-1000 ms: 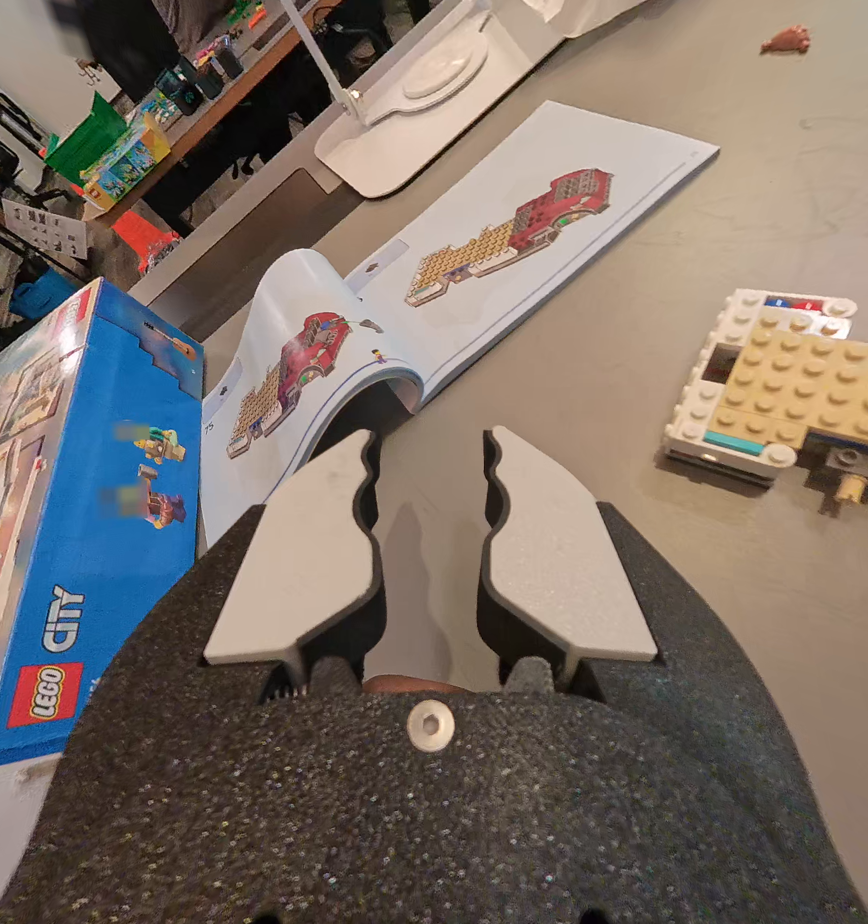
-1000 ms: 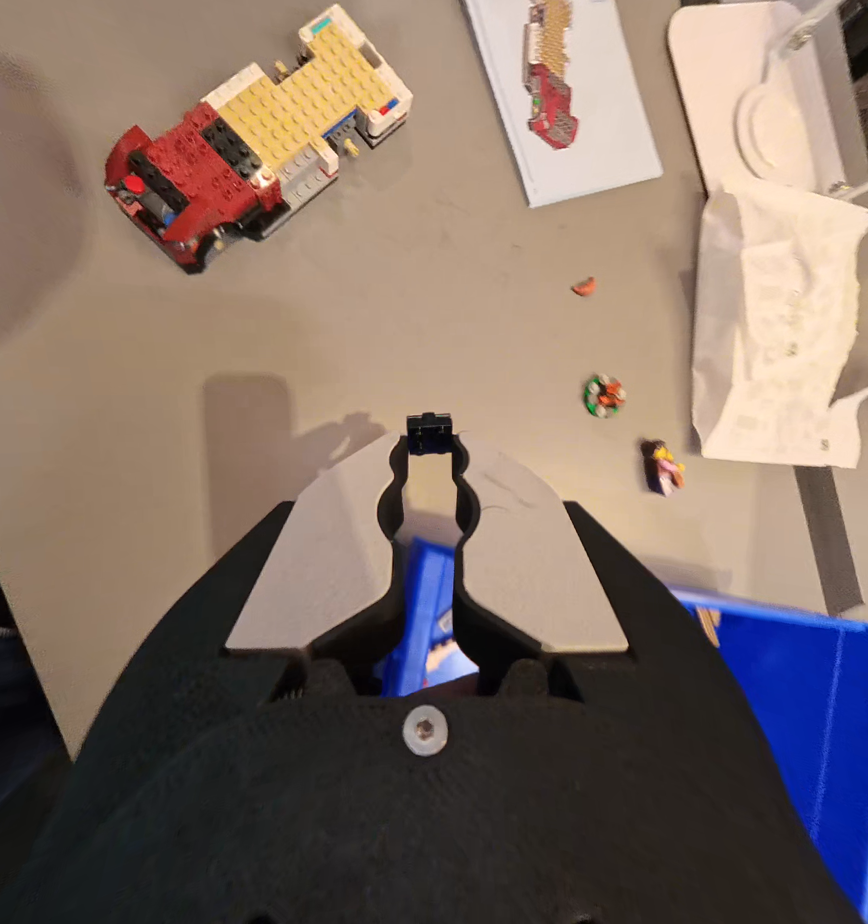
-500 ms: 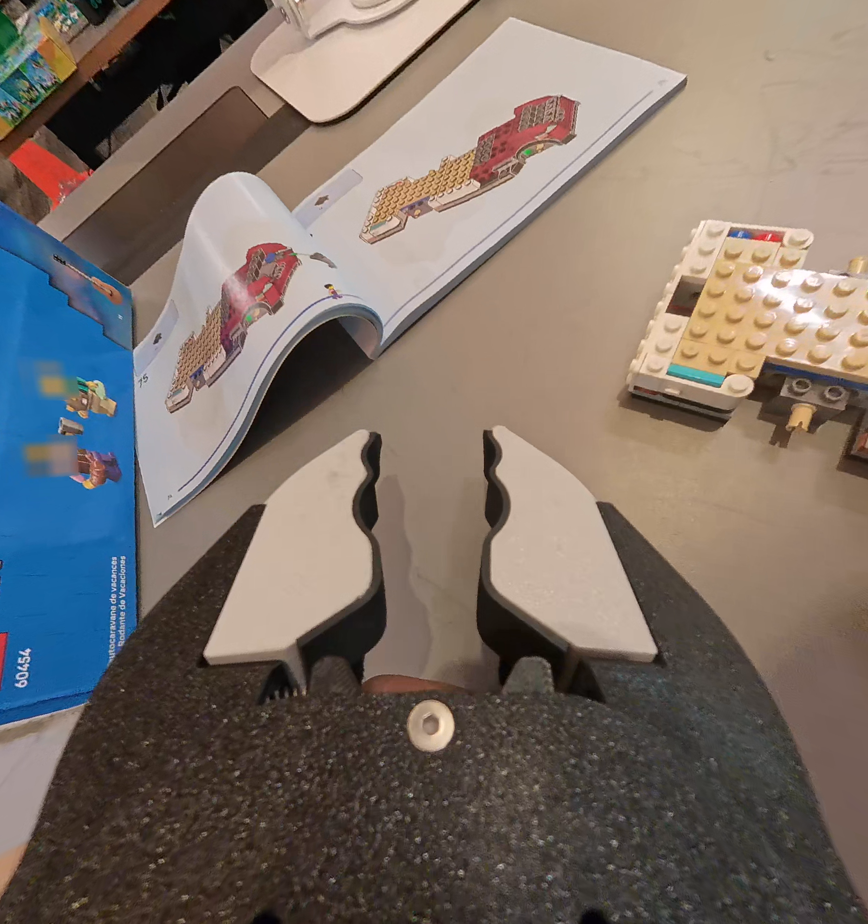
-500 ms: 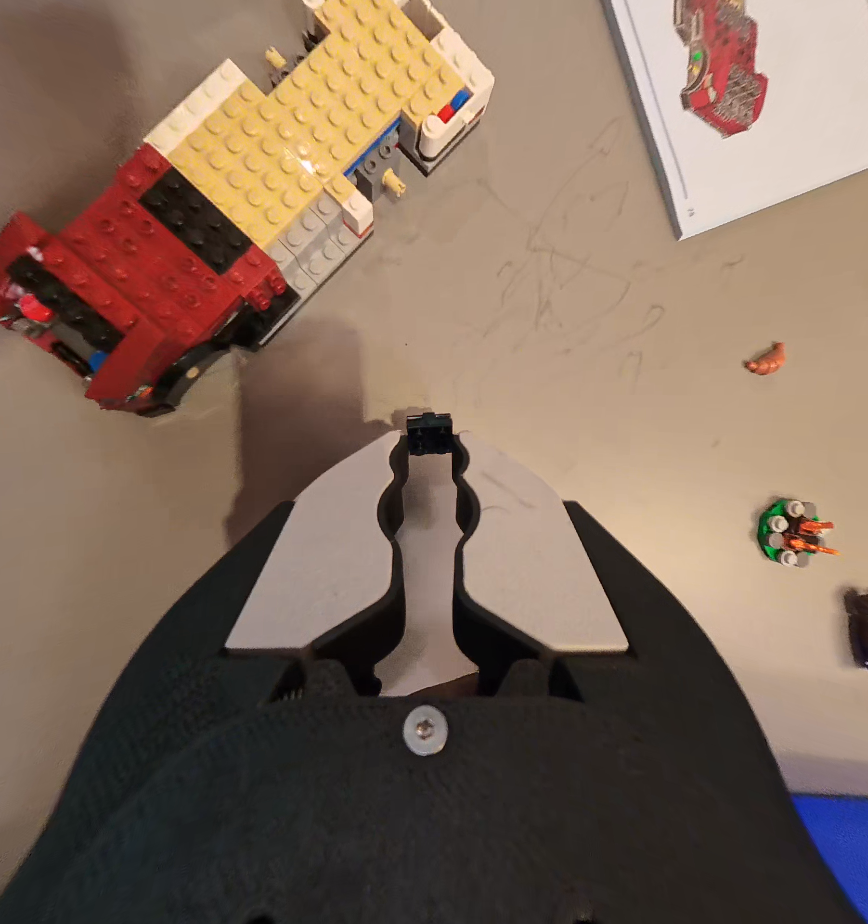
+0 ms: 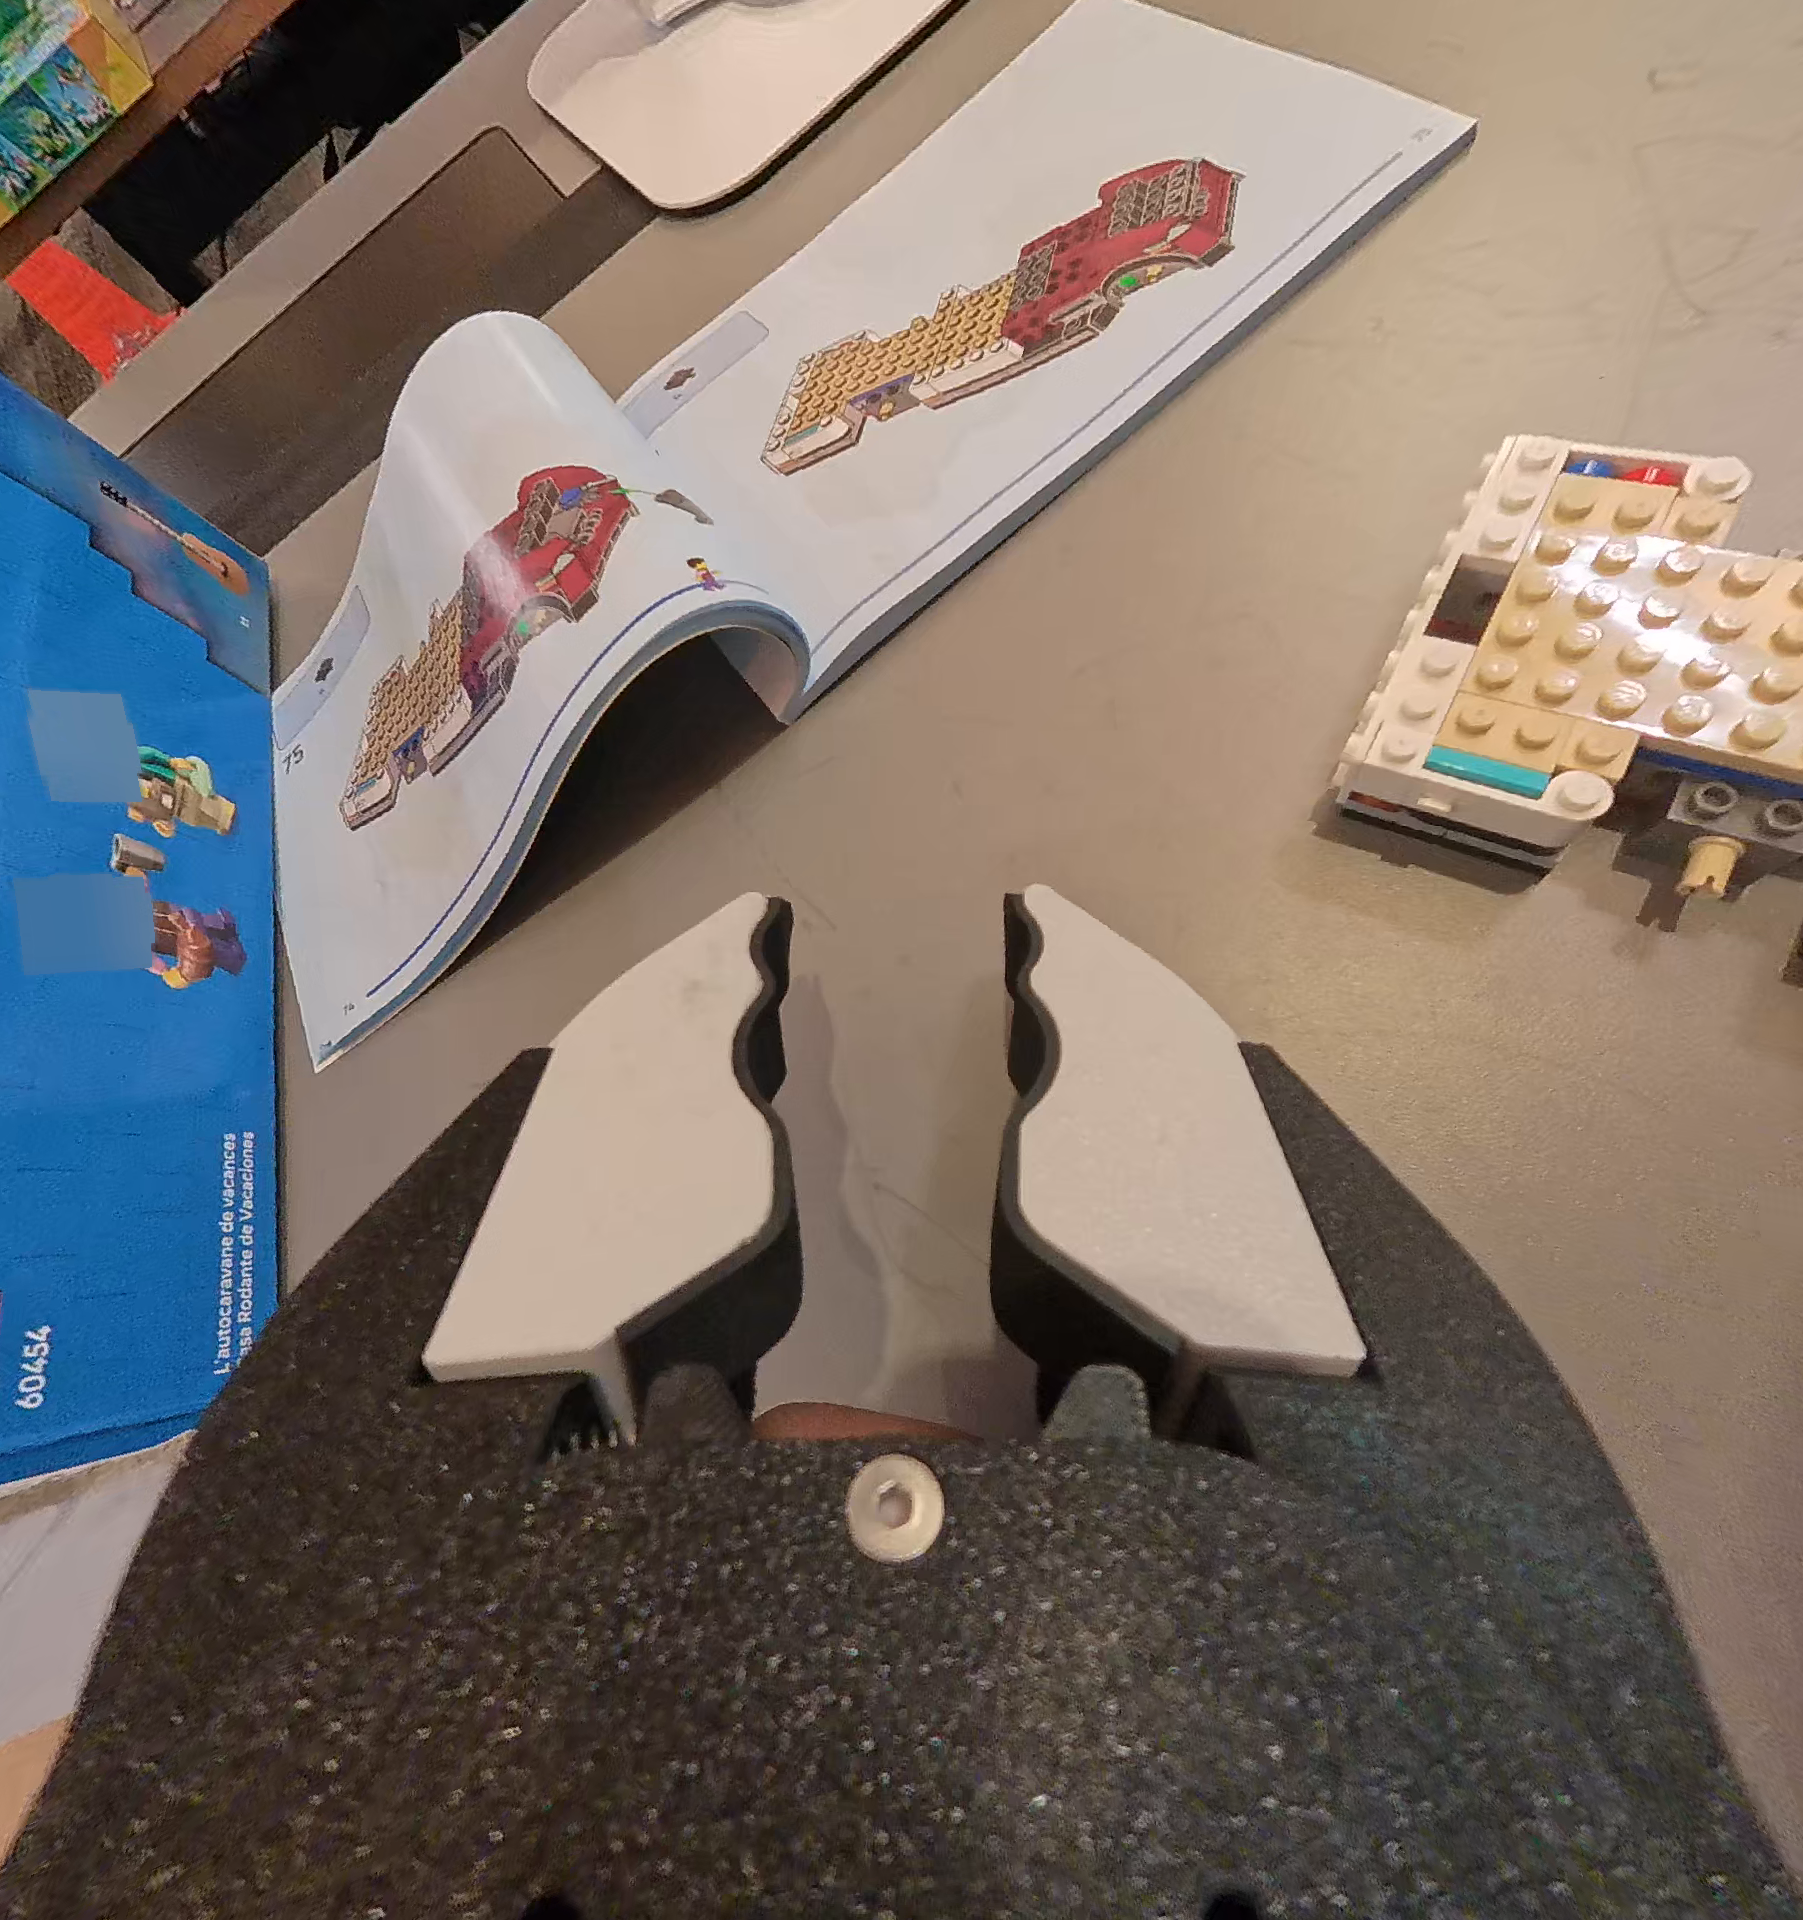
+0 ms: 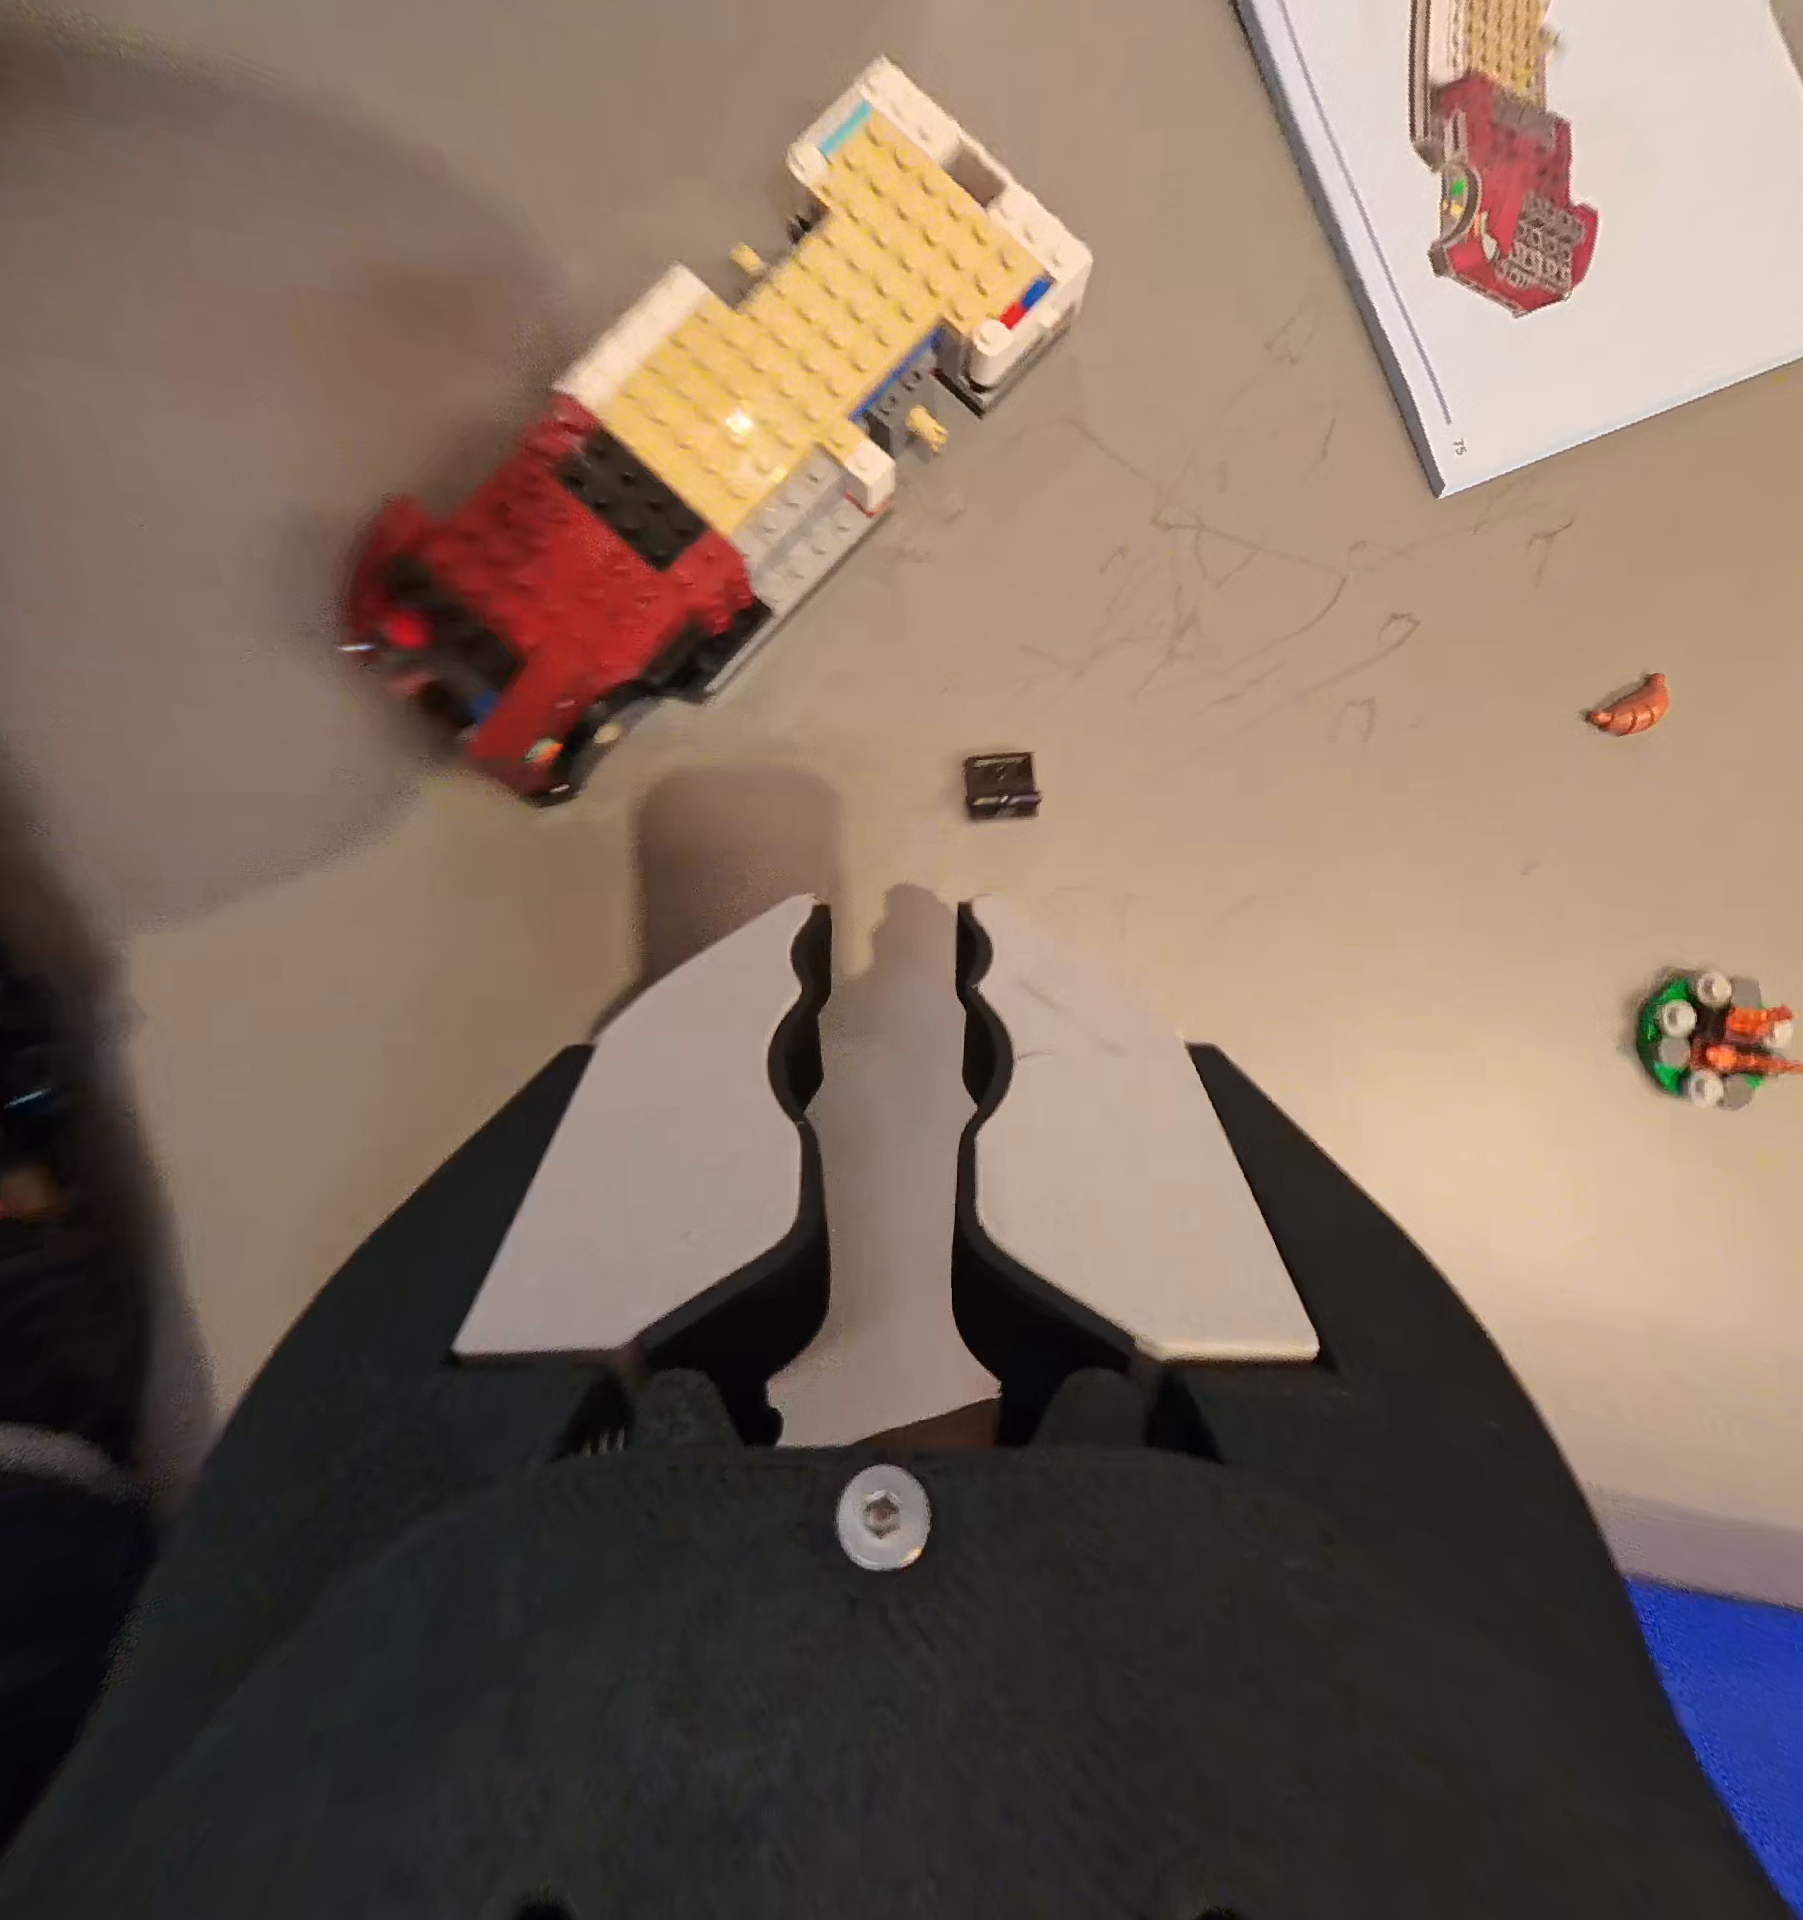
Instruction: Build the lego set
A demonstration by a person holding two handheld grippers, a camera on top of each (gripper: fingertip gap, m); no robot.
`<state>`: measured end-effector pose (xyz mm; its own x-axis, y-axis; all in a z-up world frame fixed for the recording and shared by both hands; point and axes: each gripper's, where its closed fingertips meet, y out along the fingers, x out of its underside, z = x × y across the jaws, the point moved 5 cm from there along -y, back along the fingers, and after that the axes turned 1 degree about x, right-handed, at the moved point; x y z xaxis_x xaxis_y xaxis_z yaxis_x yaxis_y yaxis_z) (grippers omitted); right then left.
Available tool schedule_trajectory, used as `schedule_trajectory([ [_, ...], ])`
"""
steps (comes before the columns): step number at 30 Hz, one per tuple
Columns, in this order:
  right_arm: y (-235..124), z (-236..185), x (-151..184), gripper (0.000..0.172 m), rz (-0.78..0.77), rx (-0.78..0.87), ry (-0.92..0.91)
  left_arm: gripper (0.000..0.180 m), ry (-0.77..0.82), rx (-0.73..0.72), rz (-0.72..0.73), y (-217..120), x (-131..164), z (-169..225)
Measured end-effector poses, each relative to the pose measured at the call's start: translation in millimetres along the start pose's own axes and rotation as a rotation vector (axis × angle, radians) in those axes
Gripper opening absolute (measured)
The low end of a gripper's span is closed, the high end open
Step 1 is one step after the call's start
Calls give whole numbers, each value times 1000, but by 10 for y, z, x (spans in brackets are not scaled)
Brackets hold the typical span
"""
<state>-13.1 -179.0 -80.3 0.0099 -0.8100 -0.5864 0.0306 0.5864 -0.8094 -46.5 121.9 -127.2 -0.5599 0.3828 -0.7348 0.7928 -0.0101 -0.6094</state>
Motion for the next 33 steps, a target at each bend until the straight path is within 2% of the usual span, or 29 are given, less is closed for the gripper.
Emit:
schedule_trajectory([
  [2, -363, 37, 84, 23, 31, 7, 34, 40, -8, 2, -1, 1, 1, -8],
  [4, -767, 212, 288, 23, 15, 88, 75, 41, -18, 4, -1, 3, 2, -18],
  [9, -1728, 945, 1237, 24, -216, 452, 210, 41, -30, 4, -12, 25, 4, -37],
  [13, -2104, 1231, 1795, 24, -292, 551, 313, 40, -32, -13, -19, 31, 8, -48],
  [18, -2160, 1377, 2086, 24, -327, 561, 312, 40, -36, -30, -26, 37, 12, -61],
  [23, -2066, 1591, 2138, 24, -424, 535, 207, 40, -20, -62, -45, 55, 16, -54],
  [27, -1844, 1884, 2166, 22, -683, 404, 44, 40, -2, -81, -50, 64, 7, -38],
  [33, -1521, 2194, 2342, 21, -1024, 174, 43, 40, 9, -78, -27, 38, -6, -23],
])
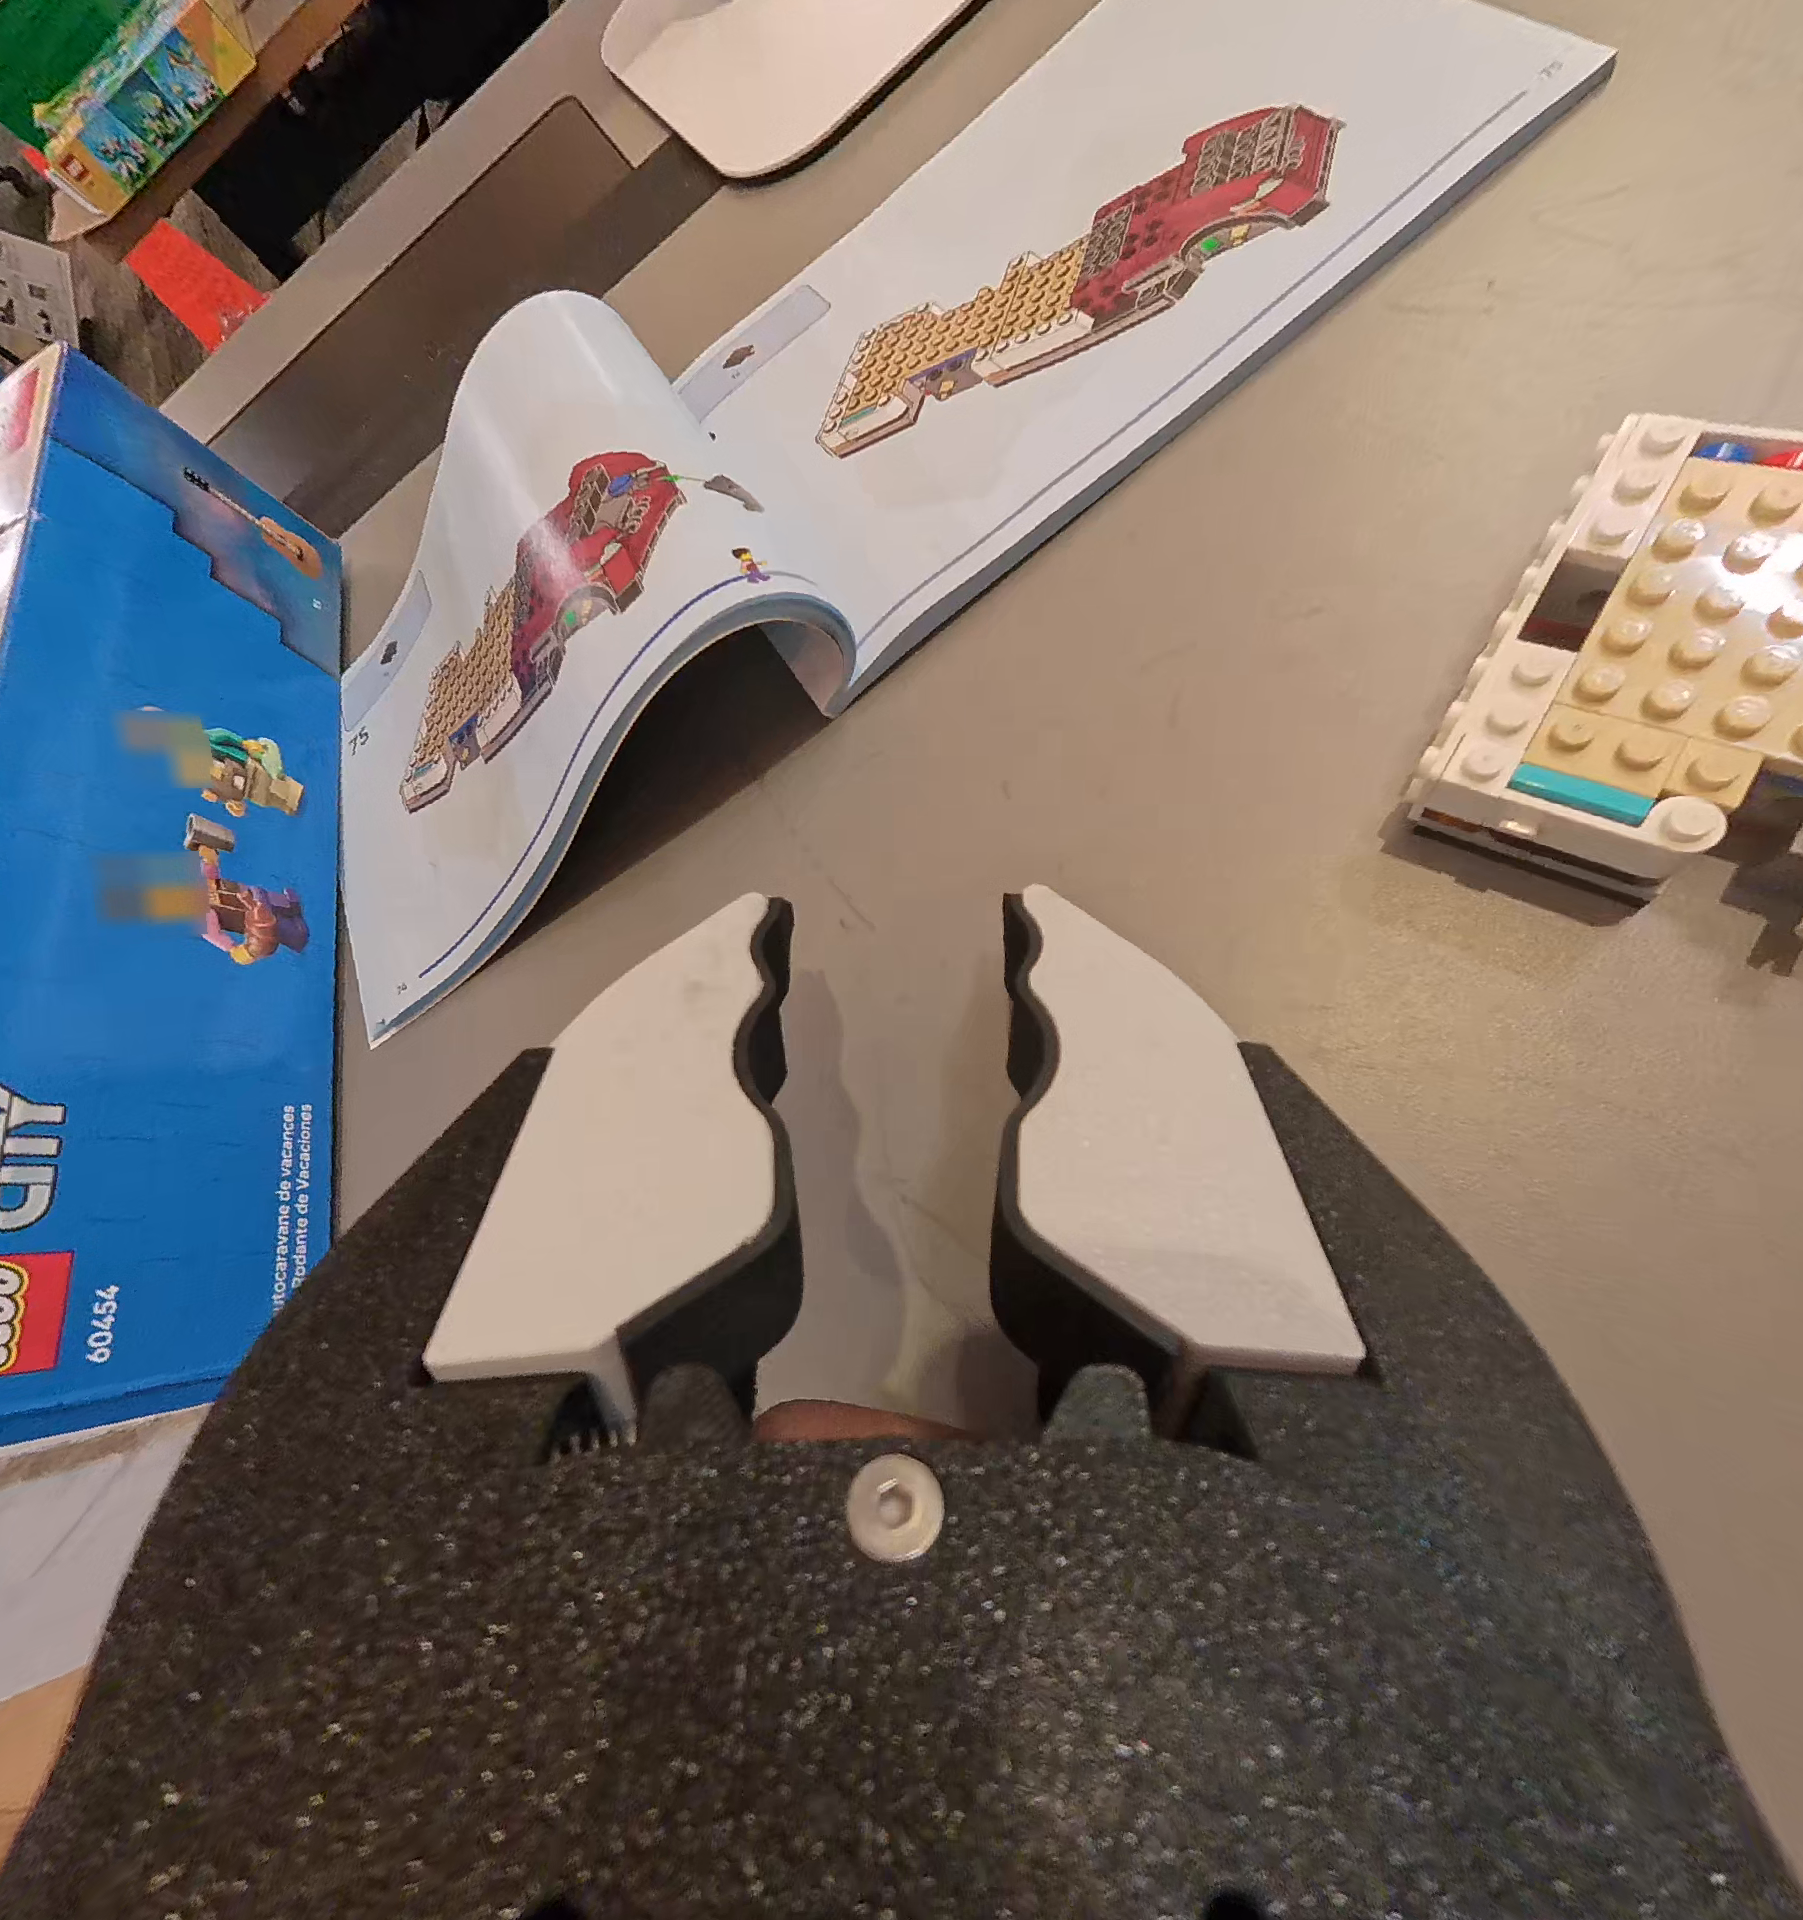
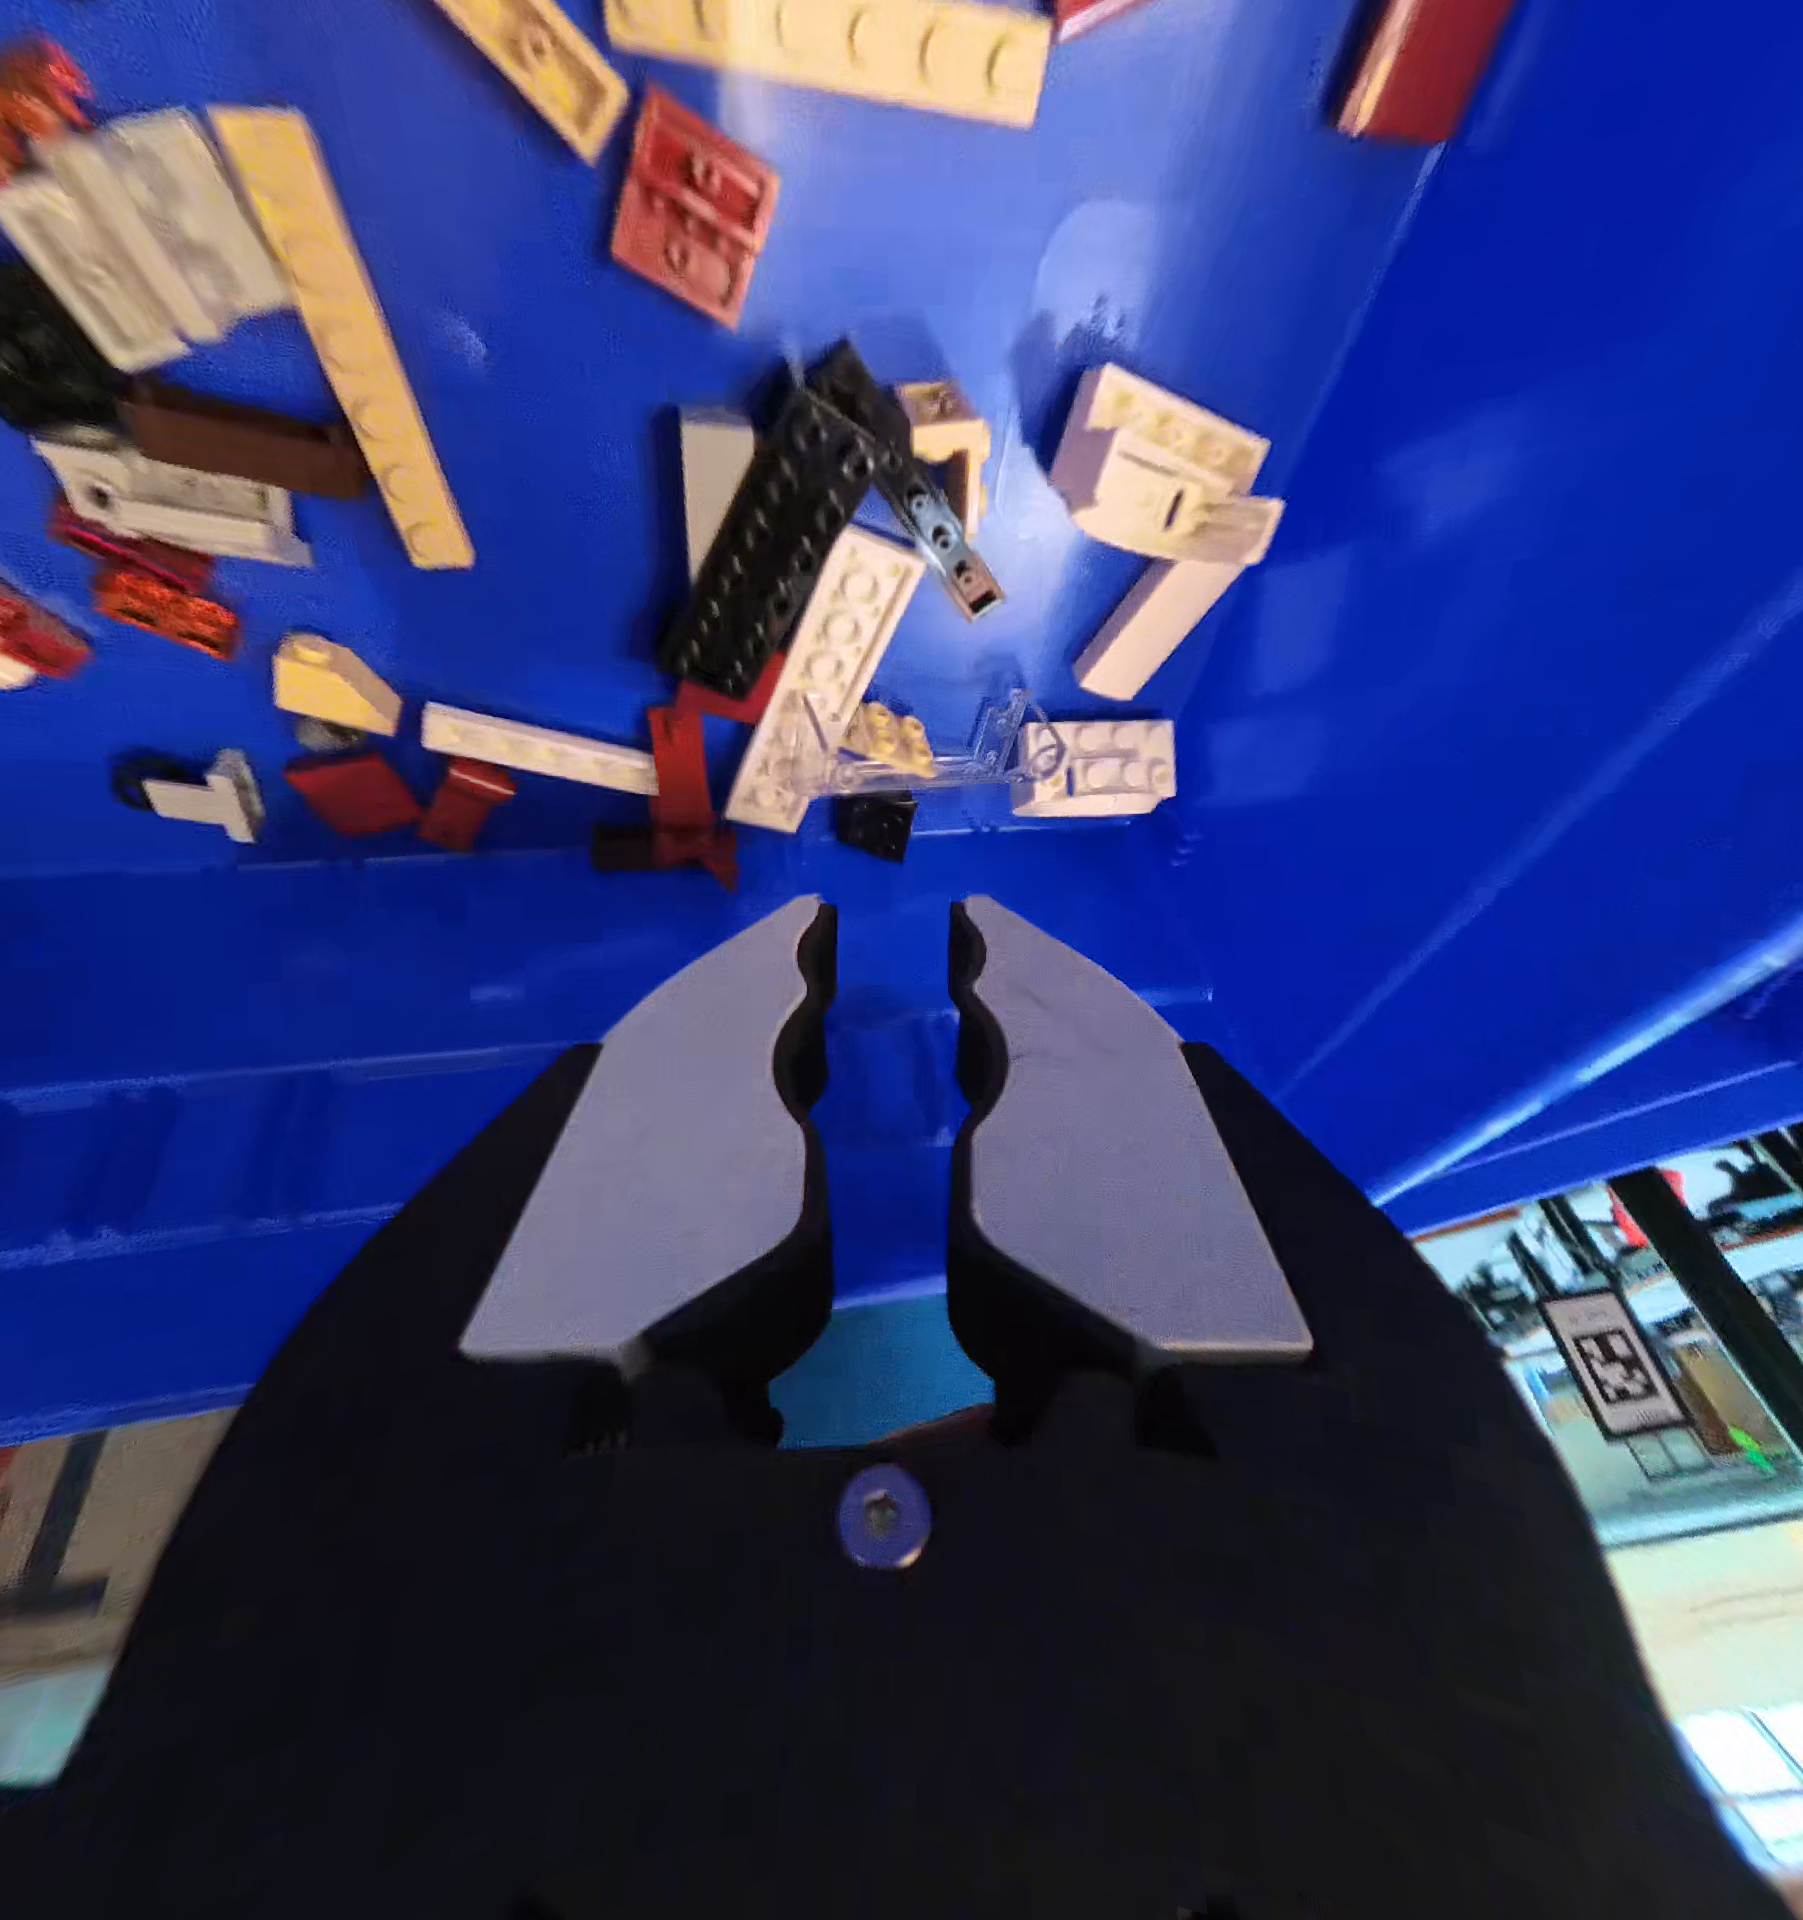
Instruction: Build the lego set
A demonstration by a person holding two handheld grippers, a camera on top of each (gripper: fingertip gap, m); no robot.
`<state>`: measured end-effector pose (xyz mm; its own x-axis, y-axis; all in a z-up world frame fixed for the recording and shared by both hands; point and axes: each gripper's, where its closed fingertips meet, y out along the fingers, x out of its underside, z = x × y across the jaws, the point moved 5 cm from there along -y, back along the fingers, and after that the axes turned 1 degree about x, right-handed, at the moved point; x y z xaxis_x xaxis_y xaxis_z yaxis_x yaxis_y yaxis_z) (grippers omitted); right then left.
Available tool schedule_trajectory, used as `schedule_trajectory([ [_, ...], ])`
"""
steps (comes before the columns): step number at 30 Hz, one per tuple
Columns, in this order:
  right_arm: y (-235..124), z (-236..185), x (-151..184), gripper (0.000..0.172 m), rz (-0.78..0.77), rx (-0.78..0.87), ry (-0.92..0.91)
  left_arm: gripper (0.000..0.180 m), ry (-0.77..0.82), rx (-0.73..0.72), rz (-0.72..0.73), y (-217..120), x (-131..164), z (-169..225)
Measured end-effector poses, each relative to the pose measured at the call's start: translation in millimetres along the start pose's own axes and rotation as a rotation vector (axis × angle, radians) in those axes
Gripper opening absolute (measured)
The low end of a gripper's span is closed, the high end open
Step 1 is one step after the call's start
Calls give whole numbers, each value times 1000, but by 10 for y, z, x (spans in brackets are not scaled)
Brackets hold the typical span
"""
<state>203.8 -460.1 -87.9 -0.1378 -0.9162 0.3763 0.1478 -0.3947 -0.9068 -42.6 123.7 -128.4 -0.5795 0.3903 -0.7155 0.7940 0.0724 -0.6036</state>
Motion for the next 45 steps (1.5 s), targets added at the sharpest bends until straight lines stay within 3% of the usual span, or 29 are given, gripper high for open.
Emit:
schedule_trajectory([
  [4, 184, 18, -36, 21, -134, -29, -6, 40, -2, 23, 8, -7, -4, 9],
  [11, 442, -12, -63, 23, -233, -59, 27, 40, -28, 67, 48, -49, -26, 4],
  [20, 342, -39, 2, 16, -151, -82, 69, 40, -37, 86, 105, -115, -56, 1],
  [24, 11, -68, 37, 16, 14, -30, 139, 40, -22, 90, 115, -129, -61, 21],
  [29, -693, -414, -65, 15, 377, 49, 193, 40, -11, 108, 130, -160, -70, 69],
  [37, -2012, -1533, -835, 15, 1091, 169, 140, 40, 11, 137, 186, -244, -171, 186],
  [40, -2149, -1857, -1263, 15, 1222, 193, 108, 40, 33, 141, 202, -259, -190, 237],
  [45, -1926, -2068, -2139, 15, 1257, 196, 110, 40, 70, 133, 207, -253, -189, 285],
])
